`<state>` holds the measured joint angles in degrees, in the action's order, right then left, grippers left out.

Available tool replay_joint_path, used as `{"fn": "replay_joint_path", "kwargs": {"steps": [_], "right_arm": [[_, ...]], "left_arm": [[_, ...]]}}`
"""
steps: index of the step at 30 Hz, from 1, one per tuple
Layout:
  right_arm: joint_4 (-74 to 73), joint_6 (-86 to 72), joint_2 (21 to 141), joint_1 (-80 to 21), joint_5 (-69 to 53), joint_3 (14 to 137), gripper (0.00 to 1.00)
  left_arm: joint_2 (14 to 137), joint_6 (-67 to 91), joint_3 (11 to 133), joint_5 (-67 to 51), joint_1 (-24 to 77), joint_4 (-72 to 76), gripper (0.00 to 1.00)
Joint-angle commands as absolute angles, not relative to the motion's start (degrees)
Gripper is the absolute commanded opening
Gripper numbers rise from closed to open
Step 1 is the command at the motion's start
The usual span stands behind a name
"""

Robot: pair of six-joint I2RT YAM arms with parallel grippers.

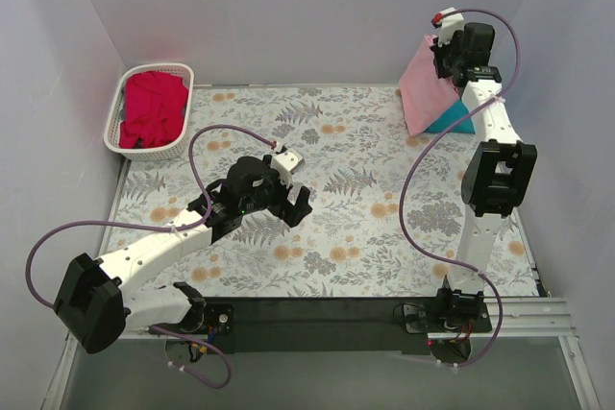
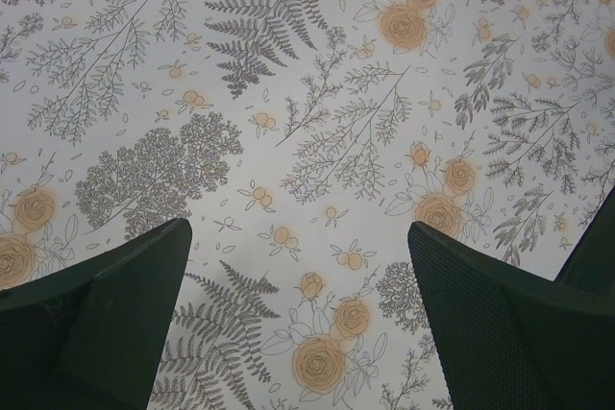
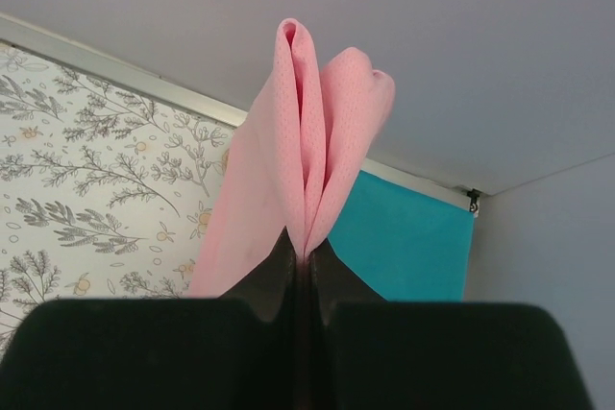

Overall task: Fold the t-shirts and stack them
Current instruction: Neatly place the folded tshirt to the corner

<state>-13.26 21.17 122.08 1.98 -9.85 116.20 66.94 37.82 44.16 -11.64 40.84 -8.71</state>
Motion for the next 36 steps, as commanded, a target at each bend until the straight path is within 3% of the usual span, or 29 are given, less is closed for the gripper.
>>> {"fn": "replay_joint_path", "kwargs": {"steps": [1,19,36], "right_arm": [[-11.0,20.7,117.3,2.3,-11.6,118.5,0.01],[-11.5,21.8,116.6,3.3,-13.1,119.1,0.01],[-11.0,26.9,123.0,7.1,-15.4,121.1,0.01]], "left_arm": [[65.3,37.2,44.1,-12.4,40.9,-7.9,0.96],[65.0,36.9,43.5,-12.9,41.0,-7.7,0.97],[67.5,36.9,45.3,-13.7,40.9,-8.9,0.98]]}}
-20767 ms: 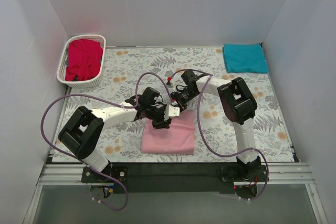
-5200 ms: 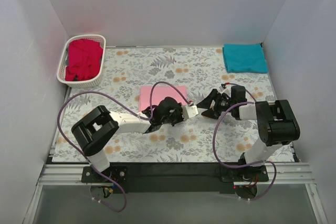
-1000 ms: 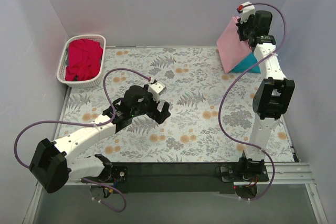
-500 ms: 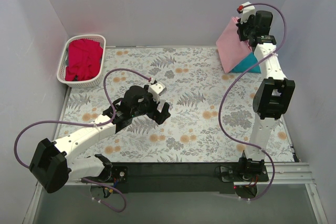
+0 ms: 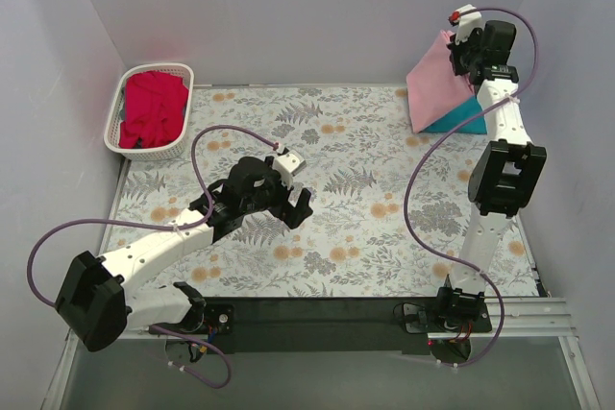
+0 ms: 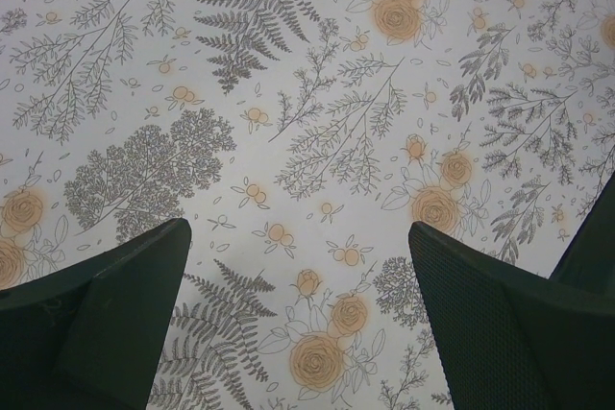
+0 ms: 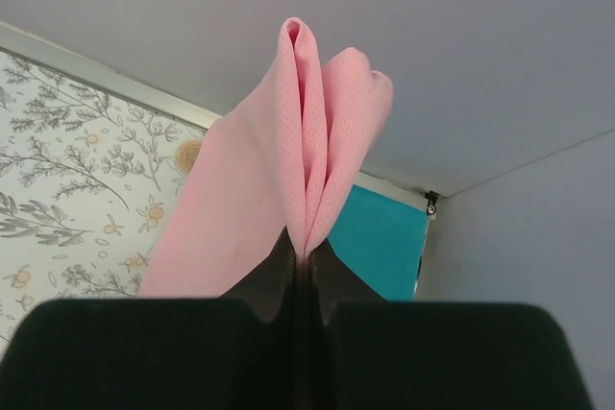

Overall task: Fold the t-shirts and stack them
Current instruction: Neatly place the folded tshirt to the corner

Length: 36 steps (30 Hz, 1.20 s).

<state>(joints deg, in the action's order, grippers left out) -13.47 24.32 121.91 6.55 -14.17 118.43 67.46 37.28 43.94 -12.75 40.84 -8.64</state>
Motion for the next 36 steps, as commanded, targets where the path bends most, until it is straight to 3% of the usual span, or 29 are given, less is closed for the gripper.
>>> {"fn": "replay_joint_path", "kwargs": {"steps": [1,36], "right_arm": [[-10.8,27.2,123.7,7.5,-15.4,121.0,0.01],[2.4,42.3,134.7,11.7,-14.8,118.9,0.01]], "left_arm": [[67.6,37.1,45.5,-13.8,40.9,-9.3,0.97],[70.1,38.5,48.4,-16.3,41.0,-14.4,0.98]]}}
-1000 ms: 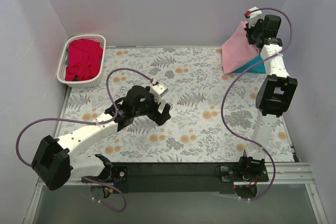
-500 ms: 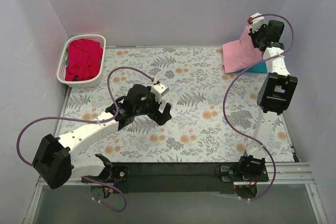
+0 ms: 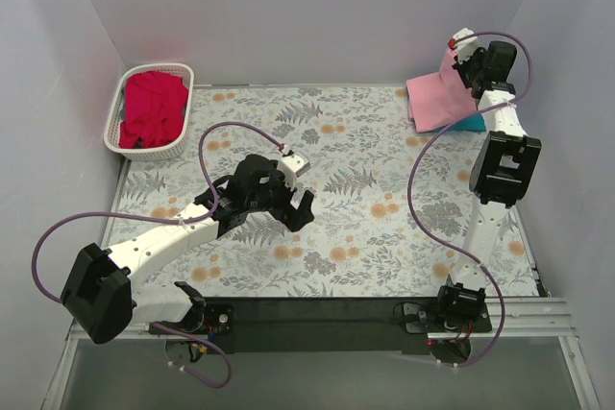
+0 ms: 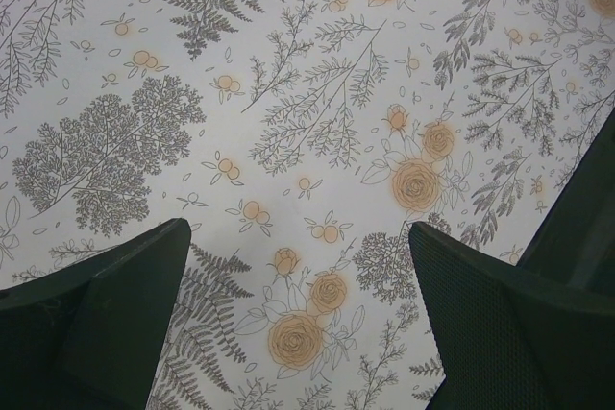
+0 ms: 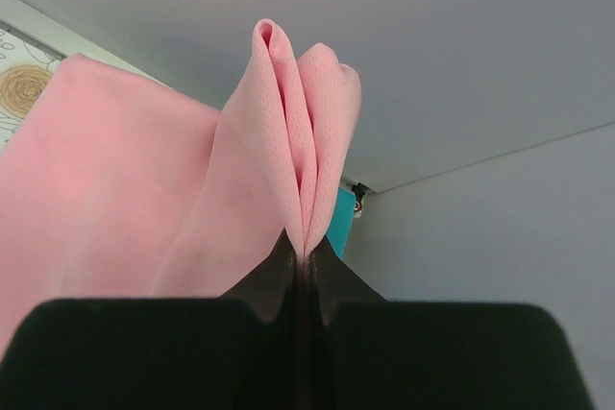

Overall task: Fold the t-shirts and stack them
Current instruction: Neatly place the folded tshirt to the corner

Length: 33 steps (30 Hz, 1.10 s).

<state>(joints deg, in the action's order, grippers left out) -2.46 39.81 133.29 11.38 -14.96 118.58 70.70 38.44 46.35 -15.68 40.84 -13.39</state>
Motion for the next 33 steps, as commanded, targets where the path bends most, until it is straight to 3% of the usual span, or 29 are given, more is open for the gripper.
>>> {"fn": "replay_joint_path", "kwargs": {"steps": [1,3,5,6,7,9,10,14,22,33], "right_arm": [[2.5,42.4,134.8,11.8,-14.5,118.7,0.01],[2.8,42.7,134.9,11.9,-13.6,118.0,0.01],[3.3,42.7,134.9,11.9,-12.1,117.5,0.12],[3.4,42.8,134.6,12.0,-11.5,117.3,0.20],[3.9,42.6,134.4,12.0,-10.9,117.1,0.38],[4.6,42.2,133.5,12.0,-9.8,116.8,0.53],[4.6,41.9,133.1,12.0,-9.8,116.9,0.69],[4.4,40.8,129.8,12.0,-10.4,116.2,0.95],[-2.6,34.4,120.2,12.0,-14.5,113.6,0.98],[-28.5,18.4,102.6,10.5,-22.8,109.3,0.98]], "left_arm": [[70.1,38.5,48.4,-16.3,40.9,-14.4,0.98],[70.0,38.5,48.7,-16.3,40.9,-14.8,0.98],[70.1,38.4,48.9,-16.2,40.9,-14.9,0.98],[70.2,38.3,49.0,-15.9,40.9,-15.2,0.98],[70.3,38.2,49.3,-15.6,40.9,-15.3,0.98],[70.3,38.5,49.8,-15.4,40.9,-15.6,0.98],[70.1,38.6,50.1,-15.4,40.9,-15.6,0.98],[69.4,39.9,51.1,-16.0,40.8,-16.4,0.98],[67.9,45.3,53.1,-20.8,36.9,-18.2,0.98],[77.3,46.6,66.1,-21.7,26.8,-32.5,0.98]]}}
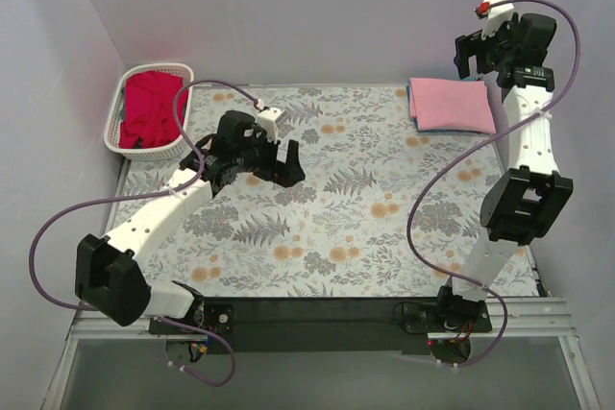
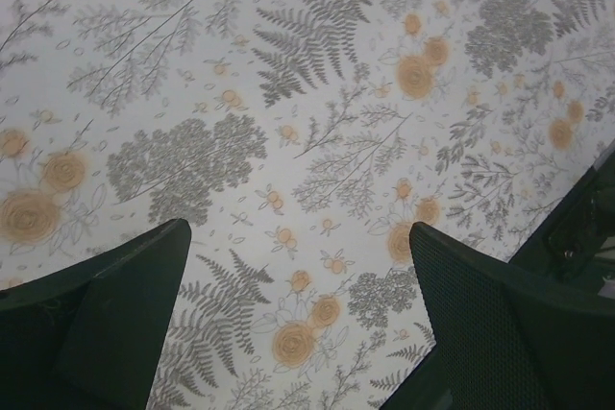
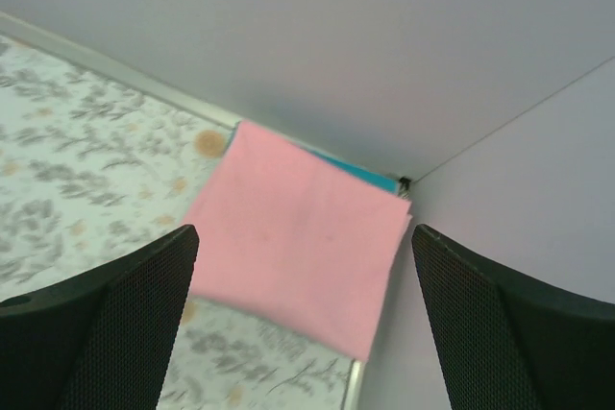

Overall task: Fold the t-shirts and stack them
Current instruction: Neatly place the folded tshirt to the corner

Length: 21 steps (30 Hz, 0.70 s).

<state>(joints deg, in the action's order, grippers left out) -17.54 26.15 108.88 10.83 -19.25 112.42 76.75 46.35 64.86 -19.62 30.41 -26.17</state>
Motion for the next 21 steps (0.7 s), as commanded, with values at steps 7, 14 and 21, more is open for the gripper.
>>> {"fn": "replay_joint_path", "kwargs": {"steps": [7,14,21], "right_arm": [[-39.0,16.6,87.6,10.5,-31.4,86.3,0.98],[-39.8,17.8,77.3,8.3,-32.5,68.0,0.98],[-38.9,18.2,69.3,1.5,-28.0,57.5,0.98]], "left_arm": [[79.7,43.8,67.3,-17.1,18.0,-38.0,0.98],[78.7,42.9,59.4,-16.6,12.1,-37.3,0.98],[75.8,44.5,52.0,-15.3,12.1,-35.1,0.98]]}}
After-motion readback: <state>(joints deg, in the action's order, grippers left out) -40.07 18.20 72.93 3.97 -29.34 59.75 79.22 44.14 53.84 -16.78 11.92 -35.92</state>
